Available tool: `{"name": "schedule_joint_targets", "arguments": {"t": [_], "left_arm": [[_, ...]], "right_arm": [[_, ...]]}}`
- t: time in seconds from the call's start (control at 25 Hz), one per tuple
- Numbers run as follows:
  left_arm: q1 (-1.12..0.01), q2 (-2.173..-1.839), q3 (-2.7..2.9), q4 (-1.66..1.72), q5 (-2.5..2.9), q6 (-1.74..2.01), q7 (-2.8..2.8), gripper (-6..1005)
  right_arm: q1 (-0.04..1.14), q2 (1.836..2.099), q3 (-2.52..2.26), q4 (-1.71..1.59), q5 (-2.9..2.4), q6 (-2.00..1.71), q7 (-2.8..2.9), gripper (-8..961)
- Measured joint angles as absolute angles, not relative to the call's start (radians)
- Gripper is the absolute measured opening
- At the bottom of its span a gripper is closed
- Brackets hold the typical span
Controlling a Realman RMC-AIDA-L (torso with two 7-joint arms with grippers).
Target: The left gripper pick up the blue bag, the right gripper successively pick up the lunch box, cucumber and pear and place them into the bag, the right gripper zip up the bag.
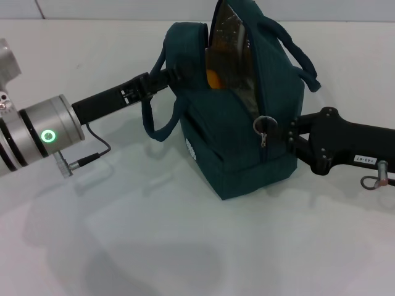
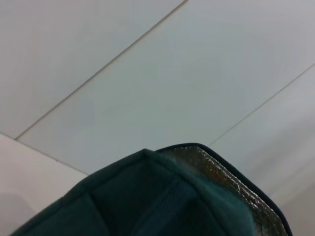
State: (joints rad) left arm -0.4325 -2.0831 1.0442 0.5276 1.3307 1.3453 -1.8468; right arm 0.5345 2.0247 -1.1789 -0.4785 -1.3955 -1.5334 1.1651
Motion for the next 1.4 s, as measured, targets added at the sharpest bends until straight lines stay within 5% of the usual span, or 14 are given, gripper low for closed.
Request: {"name": "schedule_joint_targets", "arguments": {"t": [0.16,0.4,1.4], "left_arm": [[-0.425,-2.083,1.001,0.528,1.330,1.377,-1.799,587],[-0.387,-2.084,0.914,0.527,1.322,1.449,-1.719,679],[-0.285,-2.083,0.894,0.527,1.306,1.550,-1.583,672]], "right_arm": [[0.535,2.025,-1.180,-0.479,-1.395,-1.536,1.160,0],[0.546,2.025,-1.180,-0.490,-1.351,-1.541,1.158,0],[0.690,2.028,-1.184,-0.467,-1.249,-1.432,1.121,1]]}}
